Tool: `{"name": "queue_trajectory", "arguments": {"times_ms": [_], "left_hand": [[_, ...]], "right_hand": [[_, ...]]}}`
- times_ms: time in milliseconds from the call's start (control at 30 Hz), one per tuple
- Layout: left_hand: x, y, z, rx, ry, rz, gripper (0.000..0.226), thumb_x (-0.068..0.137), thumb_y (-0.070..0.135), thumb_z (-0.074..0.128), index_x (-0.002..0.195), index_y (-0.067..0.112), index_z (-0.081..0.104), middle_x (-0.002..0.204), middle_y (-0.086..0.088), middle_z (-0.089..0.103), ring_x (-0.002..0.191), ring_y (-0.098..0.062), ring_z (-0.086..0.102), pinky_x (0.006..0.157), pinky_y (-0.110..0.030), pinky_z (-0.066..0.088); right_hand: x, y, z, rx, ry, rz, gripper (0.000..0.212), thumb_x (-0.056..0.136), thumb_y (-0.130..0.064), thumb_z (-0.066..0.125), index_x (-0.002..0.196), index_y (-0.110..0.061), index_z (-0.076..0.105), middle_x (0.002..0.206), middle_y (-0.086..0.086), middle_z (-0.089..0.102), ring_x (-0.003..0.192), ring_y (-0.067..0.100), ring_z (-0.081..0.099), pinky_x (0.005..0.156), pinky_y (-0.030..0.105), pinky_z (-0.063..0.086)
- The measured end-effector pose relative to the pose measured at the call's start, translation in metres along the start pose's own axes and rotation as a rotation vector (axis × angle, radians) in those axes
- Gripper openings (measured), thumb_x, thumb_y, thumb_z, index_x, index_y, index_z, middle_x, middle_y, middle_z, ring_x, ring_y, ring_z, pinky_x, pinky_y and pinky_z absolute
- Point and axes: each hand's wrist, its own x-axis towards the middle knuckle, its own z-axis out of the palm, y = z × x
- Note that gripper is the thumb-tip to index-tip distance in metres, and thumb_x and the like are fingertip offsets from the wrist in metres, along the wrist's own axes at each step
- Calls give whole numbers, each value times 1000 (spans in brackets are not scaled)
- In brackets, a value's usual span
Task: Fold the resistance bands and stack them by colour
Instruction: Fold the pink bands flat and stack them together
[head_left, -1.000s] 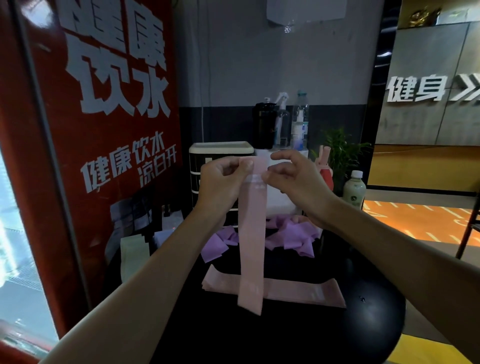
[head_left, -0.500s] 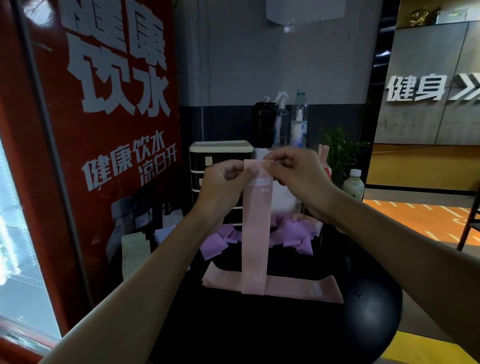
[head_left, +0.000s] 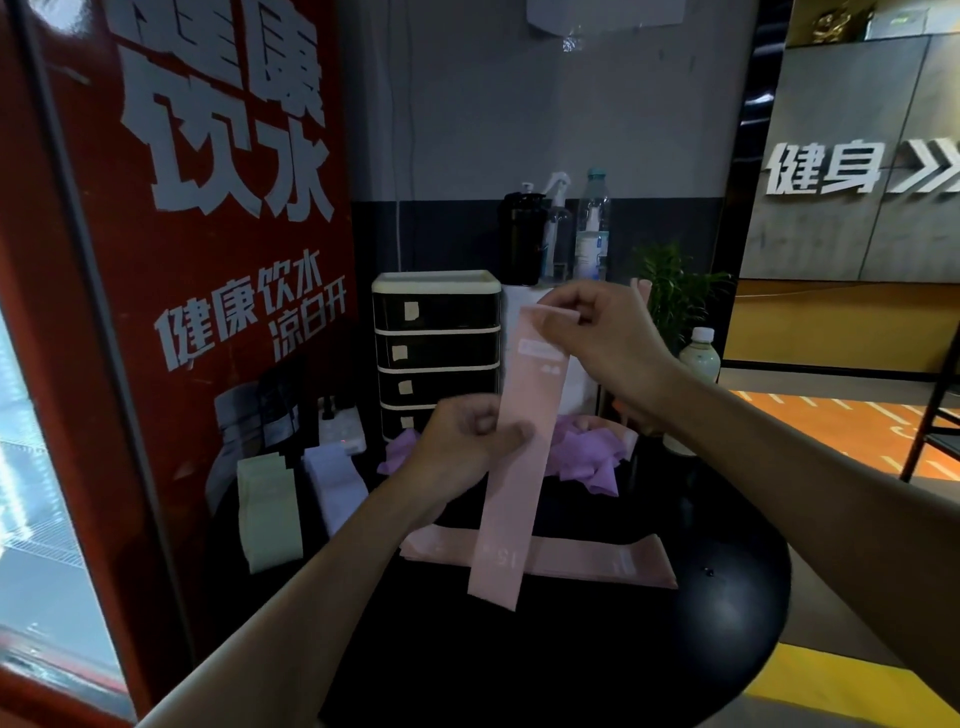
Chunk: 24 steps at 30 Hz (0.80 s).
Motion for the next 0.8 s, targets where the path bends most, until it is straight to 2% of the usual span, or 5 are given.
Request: {"name": "queue_trajectory", "arguments": {"times_ms": [200,367,467,700,800], "left_hand": [[-25,-45,-8,84,-130,-193,18,93,10,66,110,6,70,101,-21,73,84,-27,64,74,-37,48],[-40,-60,-28,145,-117,-283,18,94,12,65,108,1,68,87,-11,65,72,-10,57,61,-19,41],[-43,-59,-41,127,-103,-301,17,93,9,65,109,3,69,92,-7,70,71,-6,61,57,-13,41],[-41,-58,-71,157,31,-350,20,87,7,72,105,14,68,104,-20,71,92,-29,66,78,-36,52],[-37,-58,-78,214,144,-313,21,83,-1,74,99,13,69,93,-17,71,80,-25,66,71,-34,53]], "right_hand": [[-6,16,-13,-75,185,14,4,89,-8,66,88,-7,69,73,-7,61,57,-6,52,54,10,42],[-19,48,-31,-41,294,149,15,89,-11,66,78,-21,67,84,0,67,76,13,63,66,27,52],[-35,63,-40,24,320,232,6,91,-9,65,86,-12,66,81,4,67,66,7,63,59,23,52],[-81,101,-50,-7,296,330,15,87,-9,68,76,-19,69,77,2,70,65,5,64,59,15,49],[-99,116,-50,-67,312,371,14,85,-10,70,75,-19,65,80,4,68,69,11,62,60,17,49]]}}
